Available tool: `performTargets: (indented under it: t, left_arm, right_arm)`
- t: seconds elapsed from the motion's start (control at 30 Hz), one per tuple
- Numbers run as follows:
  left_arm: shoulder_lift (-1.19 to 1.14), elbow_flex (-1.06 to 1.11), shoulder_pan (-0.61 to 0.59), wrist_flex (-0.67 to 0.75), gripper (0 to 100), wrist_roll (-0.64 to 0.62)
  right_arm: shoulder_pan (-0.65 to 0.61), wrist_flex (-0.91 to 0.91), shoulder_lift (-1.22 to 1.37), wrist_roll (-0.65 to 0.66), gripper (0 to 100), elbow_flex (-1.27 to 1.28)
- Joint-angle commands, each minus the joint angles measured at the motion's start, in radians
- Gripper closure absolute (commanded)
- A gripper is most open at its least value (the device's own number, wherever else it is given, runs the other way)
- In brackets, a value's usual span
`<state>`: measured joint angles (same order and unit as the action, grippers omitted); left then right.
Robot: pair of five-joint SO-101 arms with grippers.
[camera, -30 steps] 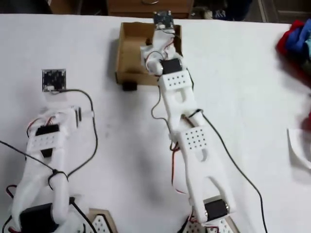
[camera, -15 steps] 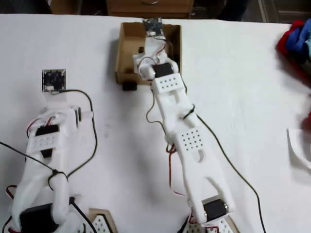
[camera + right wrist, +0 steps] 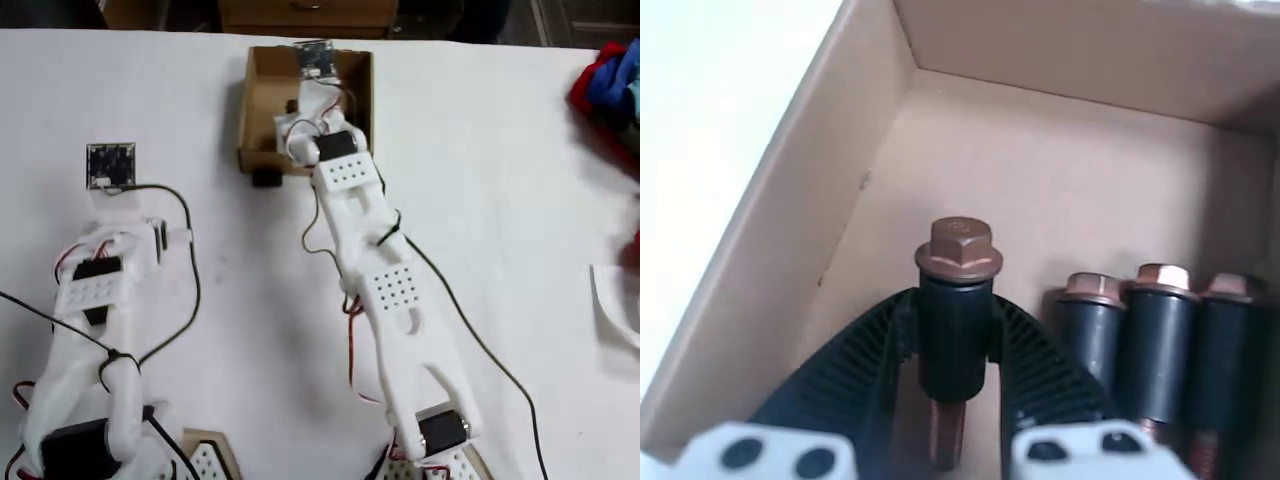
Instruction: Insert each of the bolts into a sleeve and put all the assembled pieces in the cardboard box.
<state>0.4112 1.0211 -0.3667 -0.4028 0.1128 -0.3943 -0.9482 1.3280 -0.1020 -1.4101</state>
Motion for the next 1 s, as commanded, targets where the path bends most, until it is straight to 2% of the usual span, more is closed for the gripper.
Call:
performTargets:
  t: [0.0, 0.07, 0.23, 0.57, 0.73, 0.97]
  left_arm:
    - [0.008, -0.004, -0.002, 0.015, 84, 0.003]
    - [0.008, -0.004, -0.002, 0.015, 84, 0.003]
    - [0.008, -0.004, -0.002, 0.015, 84, 0.003]
    - [0.008, -0.004, -0.002, 0.015, 84, 0.003]
    - [0.008, -0.004, -0.002, 0.015, 84, 0.003]
    - [0.008, -0.005, -0.002, 0.015, 84, 0.003]
  right_arm:
    - [0.018, -0.013, -0.025, 0.002, 97.4, -0.008]
    - [0.018, -0.03, -0.025, 0.002, 96.5, -0.008]
    - [0.021, -0.039, -0.027, 0.002, 86.5, -0.008]
    - [0.042, -0.047, -0.035, 0.003, 90.8, -0.074]
    - [0.042, -0.24, -0.039, 0.008, 90.8, -0.276]
    - [0.033, -0.518, -0.197, 0.037, 90.4, -0.247]
